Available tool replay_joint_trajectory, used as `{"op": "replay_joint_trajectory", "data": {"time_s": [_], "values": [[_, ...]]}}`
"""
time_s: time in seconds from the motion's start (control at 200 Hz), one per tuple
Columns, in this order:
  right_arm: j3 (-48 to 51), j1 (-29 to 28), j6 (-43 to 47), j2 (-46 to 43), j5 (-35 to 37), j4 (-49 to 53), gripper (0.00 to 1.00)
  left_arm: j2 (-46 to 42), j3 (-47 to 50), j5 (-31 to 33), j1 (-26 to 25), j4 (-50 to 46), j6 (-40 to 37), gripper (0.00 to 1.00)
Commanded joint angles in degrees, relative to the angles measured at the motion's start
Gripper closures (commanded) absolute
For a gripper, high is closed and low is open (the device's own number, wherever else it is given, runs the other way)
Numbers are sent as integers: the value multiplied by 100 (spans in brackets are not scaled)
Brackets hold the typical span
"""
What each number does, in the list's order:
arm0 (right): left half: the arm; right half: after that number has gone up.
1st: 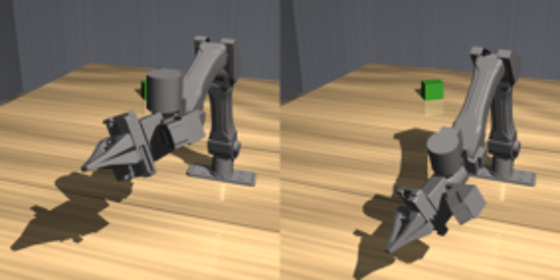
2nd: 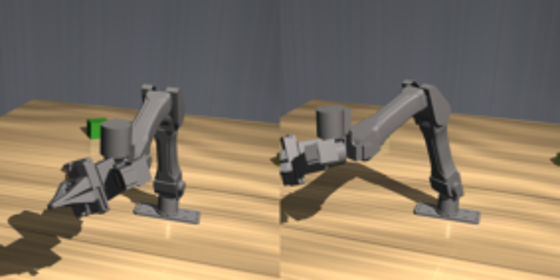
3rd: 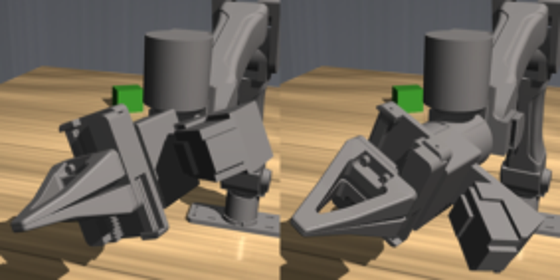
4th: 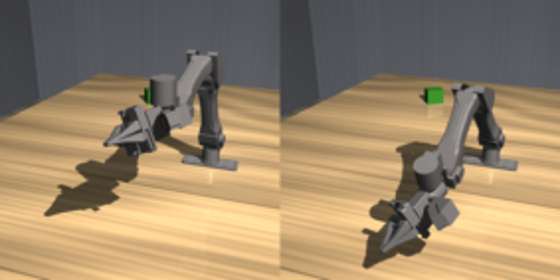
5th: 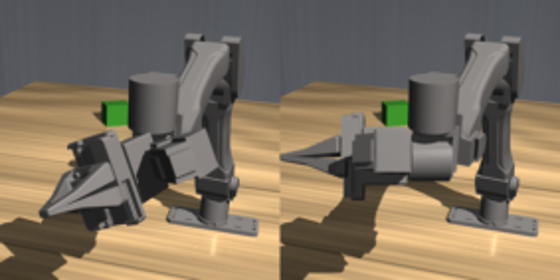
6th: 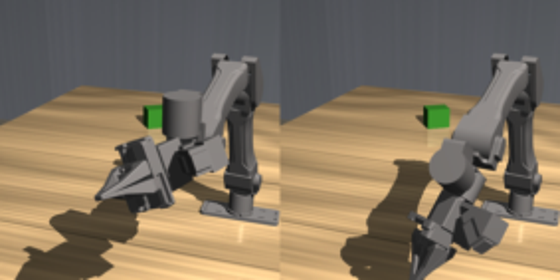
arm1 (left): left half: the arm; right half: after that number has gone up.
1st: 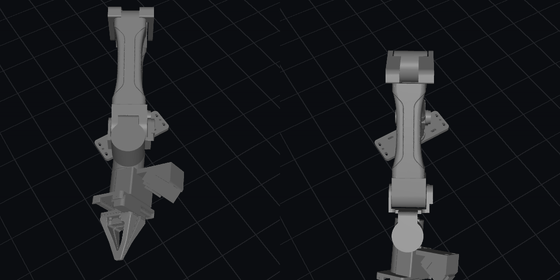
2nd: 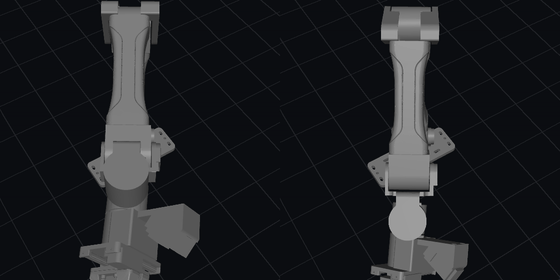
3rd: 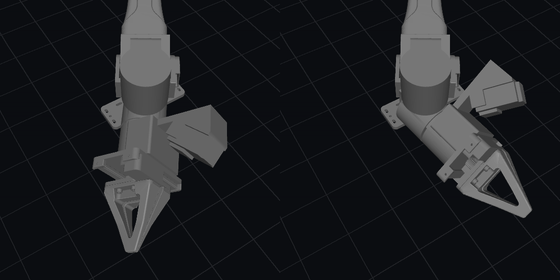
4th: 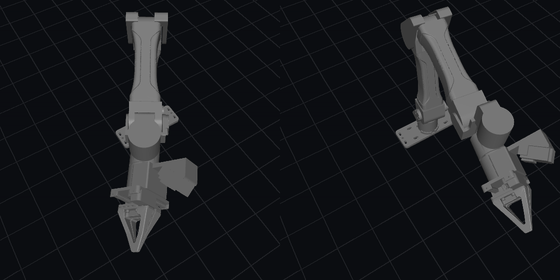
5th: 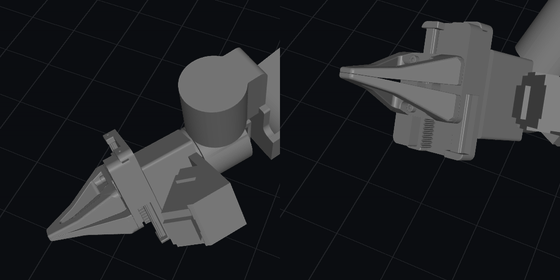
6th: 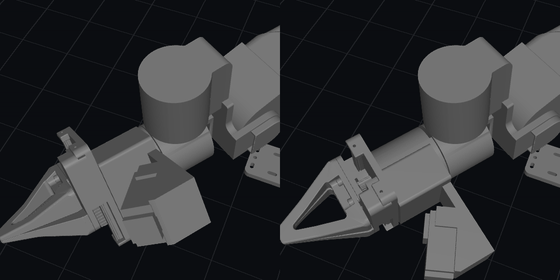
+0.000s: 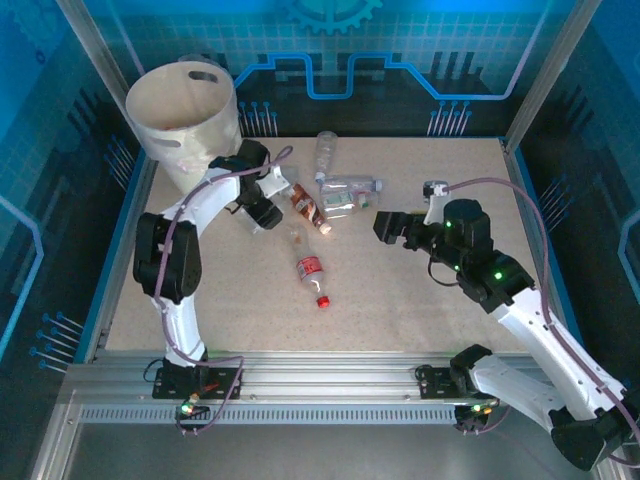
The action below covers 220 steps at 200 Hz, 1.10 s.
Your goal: Put the plastic bottles in the bin
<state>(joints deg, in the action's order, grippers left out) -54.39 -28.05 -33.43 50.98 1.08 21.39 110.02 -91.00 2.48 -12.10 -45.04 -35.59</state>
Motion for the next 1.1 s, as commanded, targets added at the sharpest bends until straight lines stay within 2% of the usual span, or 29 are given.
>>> {"op": "replay_joint_trajectory", "data": {"time_s": [0.0, 0.135, 0.25, 0.635, 0.995, 1.095], "values": [[-221, 46, 144, 26, -259, -148, 0, -495, 67, -531, 50, 286, 357, 22], [-223, 46, 161, 35, -210, -159, 0, -898, 104, -885, 50, 555, 550, 23], [-195, 46, 121, 35, -172, -178, 0, -1322, 398, -1361, 50, 1289, 951, 25], [-195, 37, 73, 39, -231, -205, 0, -1729, 204, -2334, 76, 3113, 3433, 30], [-133, 42, 71, -53, -197, -175, 0, -1571, -829, -1852, 364, 3996, 4966, 30], [-135, 39, 101, -65, -147, -135, 0, -1554, -1015, -1398, 542, 4266, 5267, 30]]}}
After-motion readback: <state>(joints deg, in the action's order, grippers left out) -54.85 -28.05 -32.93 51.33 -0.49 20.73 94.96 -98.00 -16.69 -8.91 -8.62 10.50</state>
